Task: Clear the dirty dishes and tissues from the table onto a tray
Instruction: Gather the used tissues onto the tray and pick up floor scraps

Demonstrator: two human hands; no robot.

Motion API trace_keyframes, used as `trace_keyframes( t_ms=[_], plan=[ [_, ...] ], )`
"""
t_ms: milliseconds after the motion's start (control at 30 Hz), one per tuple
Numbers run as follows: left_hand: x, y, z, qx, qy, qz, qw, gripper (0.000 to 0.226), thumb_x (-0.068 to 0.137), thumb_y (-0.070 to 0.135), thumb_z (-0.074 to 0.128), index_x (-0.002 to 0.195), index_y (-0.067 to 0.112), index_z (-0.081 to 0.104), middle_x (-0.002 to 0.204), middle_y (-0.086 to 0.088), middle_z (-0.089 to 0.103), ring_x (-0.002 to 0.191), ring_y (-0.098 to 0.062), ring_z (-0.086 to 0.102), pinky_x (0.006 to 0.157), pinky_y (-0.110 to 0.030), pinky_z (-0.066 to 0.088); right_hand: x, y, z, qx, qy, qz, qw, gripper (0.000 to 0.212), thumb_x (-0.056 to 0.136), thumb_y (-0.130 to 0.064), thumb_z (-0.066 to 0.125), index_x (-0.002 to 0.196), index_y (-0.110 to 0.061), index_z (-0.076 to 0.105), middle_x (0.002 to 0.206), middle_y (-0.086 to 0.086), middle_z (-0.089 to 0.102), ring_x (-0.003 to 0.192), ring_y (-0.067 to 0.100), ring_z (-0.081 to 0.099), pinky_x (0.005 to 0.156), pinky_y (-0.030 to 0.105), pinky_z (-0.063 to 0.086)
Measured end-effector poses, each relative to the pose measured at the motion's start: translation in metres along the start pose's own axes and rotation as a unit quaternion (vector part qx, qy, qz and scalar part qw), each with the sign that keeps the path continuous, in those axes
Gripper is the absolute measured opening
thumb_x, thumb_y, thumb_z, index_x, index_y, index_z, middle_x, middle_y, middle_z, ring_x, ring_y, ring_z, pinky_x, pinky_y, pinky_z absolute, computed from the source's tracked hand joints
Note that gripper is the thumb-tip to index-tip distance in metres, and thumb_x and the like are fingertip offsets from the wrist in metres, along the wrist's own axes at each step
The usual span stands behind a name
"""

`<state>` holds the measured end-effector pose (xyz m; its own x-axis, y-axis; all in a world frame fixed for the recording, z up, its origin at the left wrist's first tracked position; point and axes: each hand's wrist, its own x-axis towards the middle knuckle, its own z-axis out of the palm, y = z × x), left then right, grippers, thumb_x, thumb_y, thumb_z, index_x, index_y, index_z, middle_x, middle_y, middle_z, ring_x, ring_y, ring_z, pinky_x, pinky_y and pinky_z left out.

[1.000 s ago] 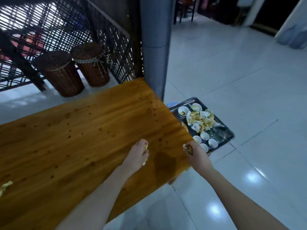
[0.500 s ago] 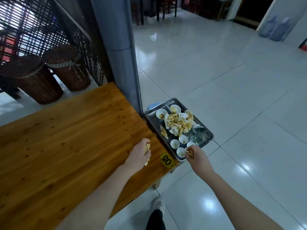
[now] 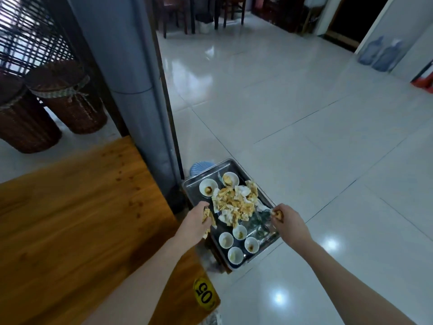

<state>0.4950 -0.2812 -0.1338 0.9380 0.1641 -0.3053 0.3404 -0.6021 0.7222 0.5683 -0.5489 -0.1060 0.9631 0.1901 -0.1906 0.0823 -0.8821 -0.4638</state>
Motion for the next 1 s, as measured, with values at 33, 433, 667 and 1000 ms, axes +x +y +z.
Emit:
trace_keyframes(
  t_ms=[33, 433, 667, 1000],
  plan=[
    [0.015, 0.005, -0.002, 0.002, 0.004, 0.001, 1.000, 0.043, 0.096, 0.023, 0.052, 0.136, 0.026, 0.035, 0.119, 0.001, 0.056, 0.097, -0.012, 0.059, 0.084, -0.033, 0.054, 0.015, 0.000, -0.005, 0.007, 0.007, -0.001, 1.000, 0.012, 0.090, -0.023, 0.059, 0.100, -0.016, 0.058, 0.098, 0.000, 0.060, 0.083, 0.017, 0.054, 0.072, 0.033, 0.047],
    [0.083, 0.017, 0.023, -0.039, 0.011, -0.050, 0.998, 0.037, 0.096, 0.024, 0.050, 0.129, 0.029, 0.037, 0.099, 0.012, 0.053, 0.084, -0.007, 0.057, 0.067, -0.022, 0.044, 0.118, 0.001, 0.026, -0.017, -0.077, -0.061, 0.995, 0.016, 0.087, -0.027, 0.060, 0.101, -0.020, 0.056, 0.100, -0.001, 0.058, 0.093, 0.018, 0.055, 0.070, 0.032, 0.047],
    [0.117, 0.022, 0.042, -0.059, 0.064, -0.137, 0.987, 0.035, 0.095, 0.025, 0.051, 0.125, 0.035, 0.036, 0.090, 0.025, 0.046, 0.079, 0.001, 0.055, 0.060, -0.017, 0.040, 0.186, 0.010, 0.037, 0.004, -0.226, -0.096, 0.969, 0.058, 0.083, -0.025, 0.069, 0.136, -0.016, 0.045, 0.131, 0.006, 0.051, 0.118, 0.021, 0.052, 0.094, 0.030, 0.042],
    [0.171, 0.043, 0.072, -0.102, 0.094, -0.183, 0.973, 0.042, 0.096, 0.024, 0.051, 0.134, 0.029, 0.035, 0.126, 0.002, 0.053, 0.107, -0.014, 0.053, 0.081, -0.026, 0.041, 0.258, 0.036, 0.023, -0.068, -0.267, -0.149, 0.950, 0.053, 0.086, -0.021, 0.065, 0.135, -0.016, 0.045, 0.132, 0.007, 0.052, 0.121, 0.023, 0.048, 0.093, 0.030, 0.039]
  ],
)
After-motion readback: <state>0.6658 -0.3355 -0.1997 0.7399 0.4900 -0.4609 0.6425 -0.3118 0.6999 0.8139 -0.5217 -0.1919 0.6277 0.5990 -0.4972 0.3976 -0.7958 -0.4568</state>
